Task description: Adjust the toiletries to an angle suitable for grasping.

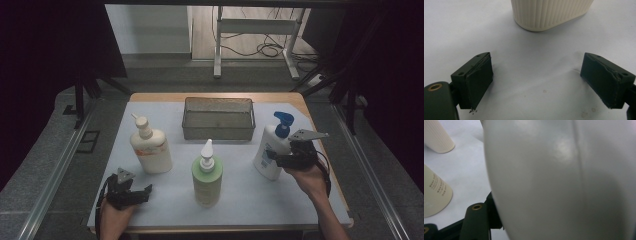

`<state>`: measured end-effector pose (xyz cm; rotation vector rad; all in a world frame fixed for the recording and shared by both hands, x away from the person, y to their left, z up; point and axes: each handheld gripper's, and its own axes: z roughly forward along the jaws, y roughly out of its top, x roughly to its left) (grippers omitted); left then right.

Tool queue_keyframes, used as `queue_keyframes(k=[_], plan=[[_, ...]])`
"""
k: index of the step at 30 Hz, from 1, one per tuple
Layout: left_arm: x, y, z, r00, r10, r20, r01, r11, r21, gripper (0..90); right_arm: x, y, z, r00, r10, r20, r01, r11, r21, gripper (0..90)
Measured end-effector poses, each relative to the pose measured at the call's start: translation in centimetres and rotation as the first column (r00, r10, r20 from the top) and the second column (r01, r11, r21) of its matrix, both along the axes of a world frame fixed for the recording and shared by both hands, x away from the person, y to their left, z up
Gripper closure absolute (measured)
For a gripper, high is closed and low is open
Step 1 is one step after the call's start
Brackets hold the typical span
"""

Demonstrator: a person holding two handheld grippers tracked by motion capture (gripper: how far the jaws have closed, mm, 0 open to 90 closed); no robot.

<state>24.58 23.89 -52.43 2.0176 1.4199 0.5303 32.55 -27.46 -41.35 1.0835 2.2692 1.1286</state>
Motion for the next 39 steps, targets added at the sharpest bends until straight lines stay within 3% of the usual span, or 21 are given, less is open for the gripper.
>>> queue_keyframes(k=[15,39], plan=[[0.0,0.0,0.0,1.0,0.0,-0.001,0.0,1.0,-0.001,10.6,-0.1,0.1,0.6,0.9999,0.014,-0.006,-0.014,1.0,0.007,37.5],[0.0,0.0,0.0,1.0,0.0,0.0,0.0,1.0,-0.001,10.6,0.4,2.6,4.6,0.9967,0.07,0.041,-0.07,0.997,0.014,37.7]])
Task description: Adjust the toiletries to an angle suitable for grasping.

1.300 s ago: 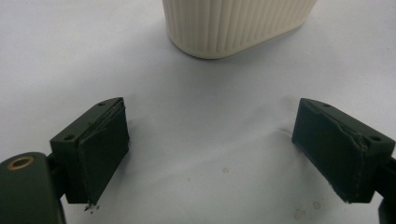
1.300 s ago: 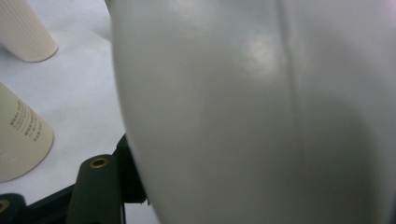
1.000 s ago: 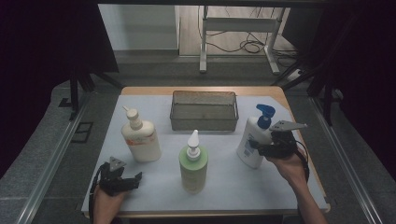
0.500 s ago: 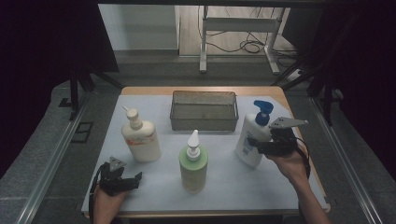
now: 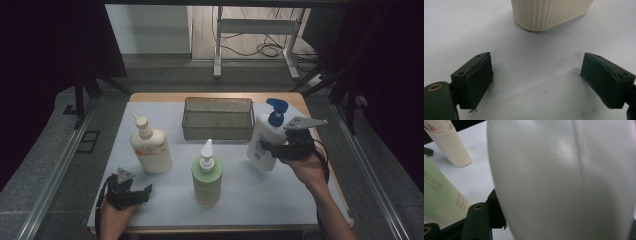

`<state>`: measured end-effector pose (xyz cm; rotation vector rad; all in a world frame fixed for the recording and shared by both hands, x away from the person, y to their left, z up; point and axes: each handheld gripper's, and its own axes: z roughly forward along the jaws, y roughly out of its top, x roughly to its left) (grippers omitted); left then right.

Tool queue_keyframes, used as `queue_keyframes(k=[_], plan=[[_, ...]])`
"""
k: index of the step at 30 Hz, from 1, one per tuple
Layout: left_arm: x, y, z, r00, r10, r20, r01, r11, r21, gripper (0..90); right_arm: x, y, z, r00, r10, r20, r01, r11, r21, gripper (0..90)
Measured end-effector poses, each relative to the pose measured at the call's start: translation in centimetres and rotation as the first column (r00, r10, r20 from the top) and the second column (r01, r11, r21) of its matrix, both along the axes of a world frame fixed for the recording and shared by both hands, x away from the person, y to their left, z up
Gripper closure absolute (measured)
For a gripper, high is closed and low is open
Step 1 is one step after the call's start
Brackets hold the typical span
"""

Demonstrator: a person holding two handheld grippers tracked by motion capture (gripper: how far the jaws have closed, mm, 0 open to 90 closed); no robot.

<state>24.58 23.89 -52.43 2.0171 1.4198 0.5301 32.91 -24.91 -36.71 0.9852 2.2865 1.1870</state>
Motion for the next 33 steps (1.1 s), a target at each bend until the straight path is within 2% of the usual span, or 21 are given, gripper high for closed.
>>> queue_keyframes(k=[23,33], plan=[[0.0,0.0,0.0,1.0,-0.003,-0.002,0.003,1.0,0.004,10.6,2.3,3.1,1.6,0.9998,0.021,0.007,-0.021,1.0,-0.002,37.9],[0.0,0.0,0.0,1.0,-0.002,-0.001,0.002,1.0,0.002,10.6,3.7,4.2,2.0,0.9998,0.014,0.012,-0.014,1.0,0.016,37.9]])
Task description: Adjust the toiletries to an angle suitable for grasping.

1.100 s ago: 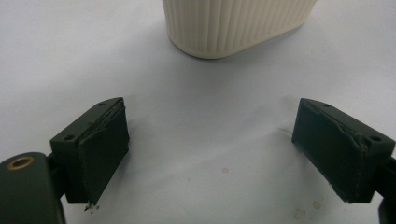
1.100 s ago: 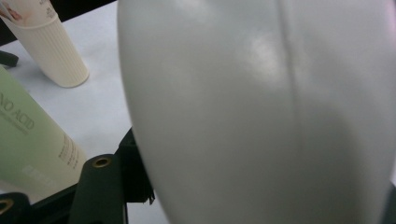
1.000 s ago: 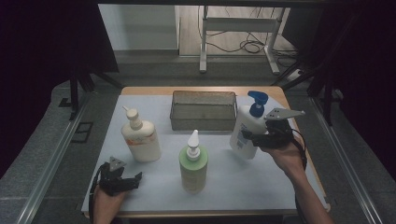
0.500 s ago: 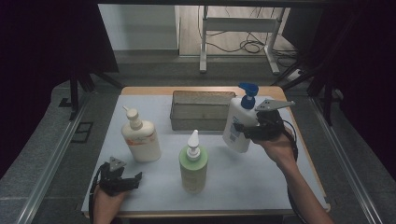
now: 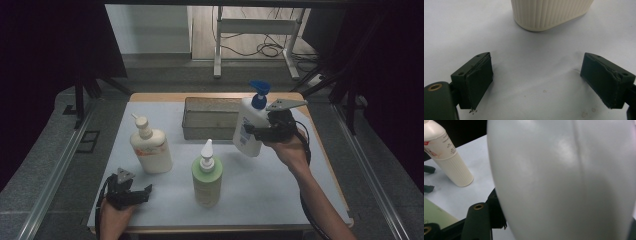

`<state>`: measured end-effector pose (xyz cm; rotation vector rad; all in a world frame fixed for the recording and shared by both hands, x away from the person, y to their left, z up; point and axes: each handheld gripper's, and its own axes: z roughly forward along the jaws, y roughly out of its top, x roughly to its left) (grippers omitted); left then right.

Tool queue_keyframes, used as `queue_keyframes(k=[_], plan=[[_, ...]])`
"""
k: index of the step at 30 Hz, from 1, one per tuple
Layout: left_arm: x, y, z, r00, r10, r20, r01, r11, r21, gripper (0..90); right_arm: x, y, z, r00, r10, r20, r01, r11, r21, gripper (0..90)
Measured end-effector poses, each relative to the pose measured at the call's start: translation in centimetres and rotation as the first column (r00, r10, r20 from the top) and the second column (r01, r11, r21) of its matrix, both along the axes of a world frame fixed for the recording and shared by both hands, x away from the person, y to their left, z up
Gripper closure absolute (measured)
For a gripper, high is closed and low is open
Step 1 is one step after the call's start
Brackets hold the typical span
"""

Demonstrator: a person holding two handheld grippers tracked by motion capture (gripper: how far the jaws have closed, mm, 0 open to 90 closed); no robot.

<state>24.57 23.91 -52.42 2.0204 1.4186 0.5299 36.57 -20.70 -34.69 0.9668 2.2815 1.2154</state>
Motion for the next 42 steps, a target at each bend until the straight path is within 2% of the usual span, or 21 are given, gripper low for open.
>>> queue_keyframes(k=[30,42], plan=[[0.0,0.0,0.0,1.0,0.004,0.004,-0.003,1.0,-0.005,10.6,2.7,2.9,1.3,0.9995,-0.023,0.024,0.022,1.0,0.006,37.9],[0.0,0.0,0.0,1.0,0.002,0.002,-0.002,1.0,-0.002,10.6,4.3,5.1,1.4,0.999,-0.022,0.039,0.022,1.0,-0.004,37.9]])
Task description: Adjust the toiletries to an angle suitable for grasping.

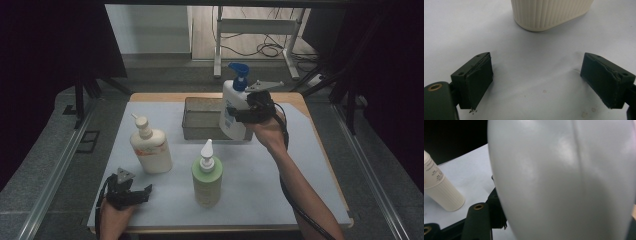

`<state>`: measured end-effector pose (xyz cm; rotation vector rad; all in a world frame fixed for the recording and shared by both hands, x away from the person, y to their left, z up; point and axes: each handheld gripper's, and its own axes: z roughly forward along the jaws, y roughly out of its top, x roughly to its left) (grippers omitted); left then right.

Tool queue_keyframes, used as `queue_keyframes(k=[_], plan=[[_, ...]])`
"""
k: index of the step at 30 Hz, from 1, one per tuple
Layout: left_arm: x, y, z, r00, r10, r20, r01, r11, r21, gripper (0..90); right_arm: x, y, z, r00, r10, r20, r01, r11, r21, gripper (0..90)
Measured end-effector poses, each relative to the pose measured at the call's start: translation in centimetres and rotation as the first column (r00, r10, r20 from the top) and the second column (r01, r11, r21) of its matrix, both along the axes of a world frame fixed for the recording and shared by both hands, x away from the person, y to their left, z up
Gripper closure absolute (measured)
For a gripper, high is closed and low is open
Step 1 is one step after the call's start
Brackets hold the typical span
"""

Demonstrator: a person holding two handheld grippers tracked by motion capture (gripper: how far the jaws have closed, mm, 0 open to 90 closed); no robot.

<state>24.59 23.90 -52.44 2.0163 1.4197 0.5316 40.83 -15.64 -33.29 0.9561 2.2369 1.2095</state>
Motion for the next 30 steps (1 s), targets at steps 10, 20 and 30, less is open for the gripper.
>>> queue_keyframes(k=[10,20,30], plan=[[0.0,0.0,0.0,1.0,0.0,0.0,0.0,1.0,0.0,10.6,1.0,1.5,0.1,1.0,-0.003,0.004,0.003,1.0,0.001,37.9],[0.0,0.0,0.0,1.0,0.0,-0.001,0.0,1.0,-0.002,10.6,1.9,2.8,0.2,0.9999,0.0,0.015,0.0,1.0,0.008,38.0],[0.0,0.0,0.0,1.0,-0.002,-0.002,0.002,1.0,-0.001,10.6,3.1,4.1,0.3,0.9996,-0.013,0.027,0.013,1.0,0.005,38.0]])
